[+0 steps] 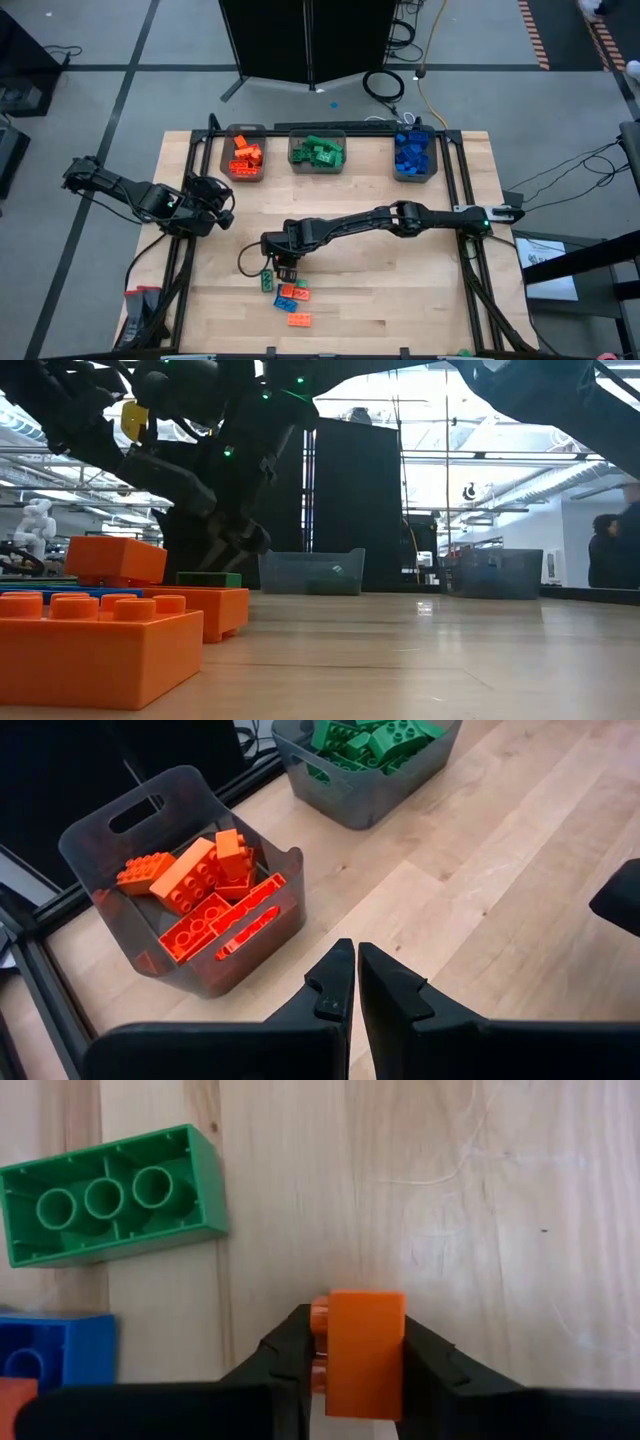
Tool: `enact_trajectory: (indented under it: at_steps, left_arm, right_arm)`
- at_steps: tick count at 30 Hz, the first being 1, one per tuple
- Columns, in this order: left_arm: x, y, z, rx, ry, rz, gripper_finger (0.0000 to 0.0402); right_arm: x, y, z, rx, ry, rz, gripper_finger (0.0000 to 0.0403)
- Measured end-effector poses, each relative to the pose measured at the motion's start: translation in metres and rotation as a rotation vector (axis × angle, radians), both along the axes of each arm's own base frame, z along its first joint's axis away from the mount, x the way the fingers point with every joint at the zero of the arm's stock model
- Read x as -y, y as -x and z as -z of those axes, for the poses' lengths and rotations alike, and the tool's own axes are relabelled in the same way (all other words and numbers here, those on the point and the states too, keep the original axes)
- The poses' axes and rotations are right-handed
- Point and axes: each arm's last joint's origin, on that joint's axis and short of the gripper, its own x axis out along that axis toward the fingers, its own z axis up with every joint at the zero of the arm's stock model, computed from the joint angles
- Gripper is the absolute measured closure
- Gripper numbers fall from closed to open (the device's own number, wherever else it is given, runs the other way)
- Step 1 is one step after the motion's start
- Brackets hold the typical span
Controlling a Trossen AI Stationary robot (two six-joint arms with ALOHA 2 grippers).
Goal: Sort blocks
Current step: Put the orange game piece into the left black bin
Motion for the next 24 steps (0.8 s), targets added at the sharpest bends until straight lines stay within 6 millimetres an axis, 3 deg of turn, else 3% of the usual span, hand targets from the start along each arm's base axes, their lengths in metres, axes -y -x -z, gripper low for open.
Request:
enact_trajectory:
  at_steps: [8, 12, 18, 24]
  left_arm:
    - [0.000, 0.000, 0.000, -0.001, -0.001, 0.001, 0.0378]
    - [0.000, 0.000, 0.000, -0.002, -0.003, 0.002, 0.0378]
    - [0.000, 0.000, 0.000, 0.001, -0.001, -0.001, 0.0378]
    - [0.000, 0.000, 0.000, 0.002, -0.001, -0.002, 0.0378]
  right_arm:
    - [0.000, 0.002, -0.008, 0.000, -0.016, -0.010, 0.0327]
    - [0.005, 0.004, -0.022, 0.020, -0.018, -0.010, 0.0327]
    - [0.022, 0.006, -0.044, 0.055, 0.009, -0.021, 0.0327]
    - [0.054, 0.006, -0.064, 0.100, 0.038, -0.014, 0.0327]
